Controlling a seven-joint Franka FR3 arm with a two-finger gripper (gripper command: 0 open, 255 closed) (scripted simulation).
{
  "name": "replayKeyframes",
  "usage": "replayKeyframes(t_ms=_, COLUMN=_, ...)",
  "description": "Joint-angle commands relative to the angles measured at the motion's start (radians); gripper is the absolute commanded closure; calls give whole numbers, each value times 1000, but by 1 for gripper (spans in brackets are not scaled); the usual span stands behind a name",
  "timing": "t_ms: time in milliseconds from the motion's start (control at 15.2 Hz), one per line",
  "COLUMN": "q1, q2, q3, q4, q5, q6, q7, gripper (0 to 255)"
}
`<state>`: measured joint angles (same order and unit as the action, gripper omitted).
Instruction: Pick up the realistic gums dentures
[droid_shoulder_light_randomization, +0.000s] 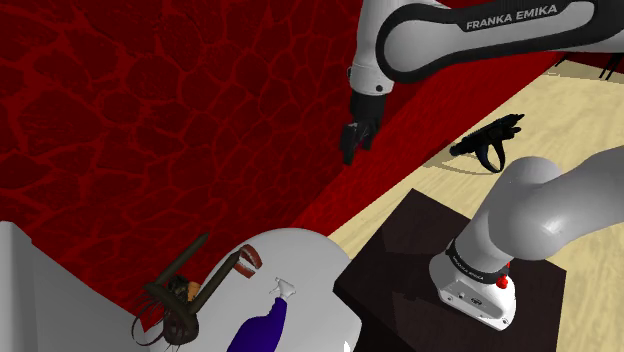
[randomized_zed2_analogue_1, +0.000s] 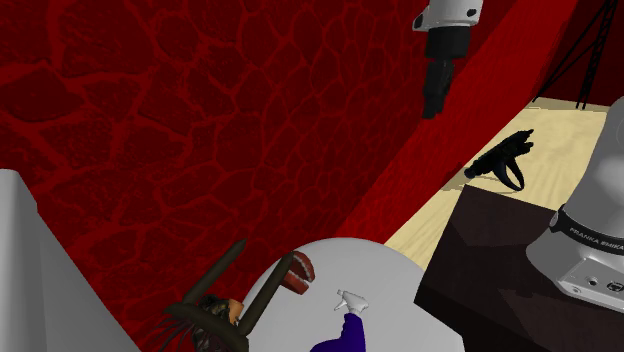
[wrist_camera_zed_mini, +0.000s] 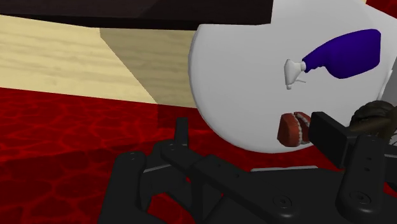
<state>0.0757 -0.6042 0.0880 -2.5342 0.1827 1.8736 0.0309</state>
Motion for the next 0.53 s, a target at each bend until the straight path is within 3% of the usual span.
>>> replayKeyframes(t_ms=0, q1=12, q2=65, q3=21, q4=-2, q5=21, q6=73, q7=12, gripper=0)
replayKeyframes(t_ms=462, q1=55, q2=296, q3=95, q4=25, q5=77, q6=296, q7=57, gripper=0)
